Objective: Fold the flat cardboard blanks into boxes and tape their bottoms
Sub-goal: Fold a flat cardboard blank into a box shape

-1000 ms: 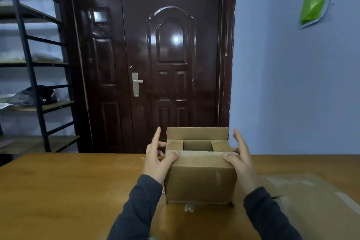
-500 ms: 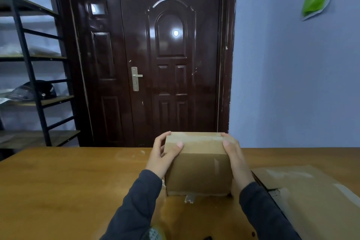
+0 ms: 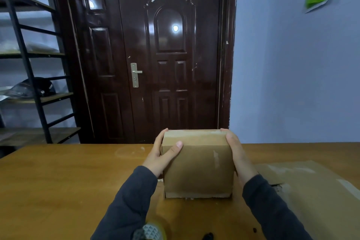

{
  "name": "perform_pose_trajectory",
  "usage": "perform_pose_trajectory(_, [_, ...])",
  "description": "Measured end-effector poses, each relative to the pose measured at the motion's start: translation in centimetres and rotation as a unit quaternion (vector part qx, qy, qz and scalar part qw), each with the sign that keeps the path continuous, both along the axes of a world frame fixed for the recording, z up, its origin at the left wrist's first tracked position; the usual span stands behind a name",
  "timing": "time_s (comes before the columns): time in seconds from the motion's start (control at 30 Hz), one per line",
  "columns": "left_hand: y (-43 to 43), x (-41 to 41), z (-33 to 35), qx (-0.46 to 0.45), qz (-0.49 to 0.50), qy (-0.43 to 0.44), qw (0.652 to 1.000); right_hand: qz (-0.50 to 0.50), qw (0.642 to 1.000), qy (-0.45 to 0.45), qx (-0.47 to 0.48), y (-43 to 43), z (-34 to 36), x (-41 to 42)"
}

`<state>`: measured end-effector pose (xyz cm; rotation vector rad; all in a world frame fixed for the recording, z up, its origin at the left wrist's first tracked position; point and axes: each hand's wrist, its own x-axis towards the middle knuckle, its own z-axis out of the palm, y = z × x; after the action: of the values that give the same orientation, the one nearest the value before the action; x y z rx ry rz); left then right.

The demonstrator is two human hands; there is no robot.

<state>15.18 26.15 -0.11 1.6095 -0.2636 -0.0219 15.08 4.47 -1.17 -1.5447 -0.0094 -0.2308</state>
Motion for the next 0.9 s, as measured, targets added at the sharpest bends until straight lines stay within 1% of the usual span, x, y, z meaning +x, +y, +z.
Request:
perform_pose_trajectory(0.07, [0.0,0.1,-0.1,-0.012,0.000,0.018,1.000,0.013,0.999,0.021,0.024,-0.1,0.1,-0.1])
perform_pose_trajectory(0.2, [-0.2,0.0,-0.2,-0.029,-0.010,0.040,0.999,0.036,0.986,0.094,0.136,-0.4,0.3,-0.7])
perform_pose_trajectory(0.33, [0.0,-0.1,-0.3,-0.042,-0.007,0.046,0.998,0.024,0.981,0.103,0.166,-0.3,0.2,-0.1])
perform_pose_trajectory(0.5, [0.1,-0.4,0.0,-0.035,0.018,0.033,0.999,0.026,0.985,0.028,0.169,0.3,-1.0,0.0])
perform_pose_trajectory(0.67, [-0.6,-0.4,-0.6,-0.014,0.082,-0.009,0.997,0.017,0.987,0.045,0.153,0.6,-1.0,0.1])
perform_pose_trajectory(0.83, [-0.4,-0.4,-0.5,-0.017,0.043,0.009,0.999,0.009,0.994,0.020,0.107,0.9,-0.5,-0.2])
perform_pose_trajectory(0.9, [-0.5,-0.3,-0.6,-0.023,0.015,0.036,0.999,-0.005,0.995,0.018,0.101,0.3,-0.3,-0.2])
